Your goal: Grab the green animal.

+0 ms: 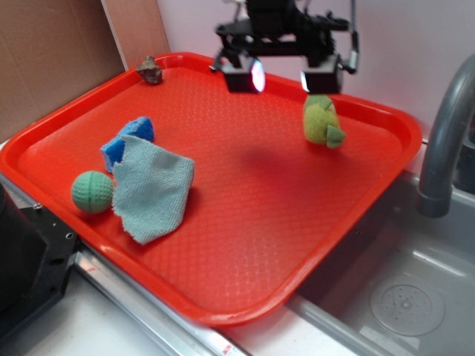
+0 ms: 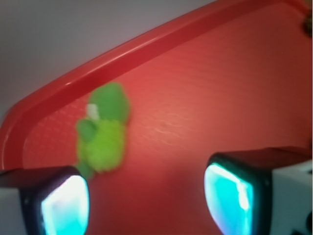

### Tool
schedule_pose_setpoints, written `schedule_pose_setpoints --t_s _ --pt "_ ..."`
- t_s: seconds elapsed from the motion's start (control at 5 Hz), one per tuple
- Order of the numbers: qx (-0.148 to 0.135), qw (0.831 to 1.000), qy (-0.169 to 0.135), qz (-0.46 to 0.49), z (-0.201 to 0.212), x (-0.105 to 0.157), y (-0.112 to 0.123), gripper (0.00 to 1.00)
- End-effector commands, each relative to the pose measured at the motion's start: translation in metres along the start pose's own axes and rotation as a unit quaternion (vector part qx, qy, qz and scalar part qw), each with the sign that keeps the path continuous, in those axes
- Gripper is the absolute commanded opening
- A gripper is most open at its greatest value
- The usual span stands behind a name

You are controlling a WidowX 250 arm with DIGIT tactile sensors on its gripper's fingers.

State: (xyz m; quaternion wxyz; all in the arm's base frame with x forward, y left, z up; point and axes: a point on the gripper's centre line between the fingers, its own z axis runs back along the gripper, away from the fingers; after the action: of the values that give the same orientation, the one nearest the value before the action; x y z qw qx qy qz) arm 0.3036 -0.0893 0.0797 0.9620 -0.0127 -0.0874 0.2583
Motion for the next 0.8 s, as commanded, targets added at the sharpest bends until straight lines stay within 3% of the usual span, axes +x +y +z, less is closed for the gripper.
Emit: schedule_pose_setpoints --t_s 0.0,0.2,0.4,0.6 --pt "-0.050 0.999 -0.020 0.008 -0.032 0.046 -0.017 1.00" --pt "-0.026 1.000 0.013 0.006 -0.052 0.039 -0.018 1.00" --pt "0.004 0.999 0.051 0.000 -0.052 0.030 -0.016 0.00" --pt "0.006 0.995 0.083 -0.063 -0.021 0.016 -0.007 0.00"
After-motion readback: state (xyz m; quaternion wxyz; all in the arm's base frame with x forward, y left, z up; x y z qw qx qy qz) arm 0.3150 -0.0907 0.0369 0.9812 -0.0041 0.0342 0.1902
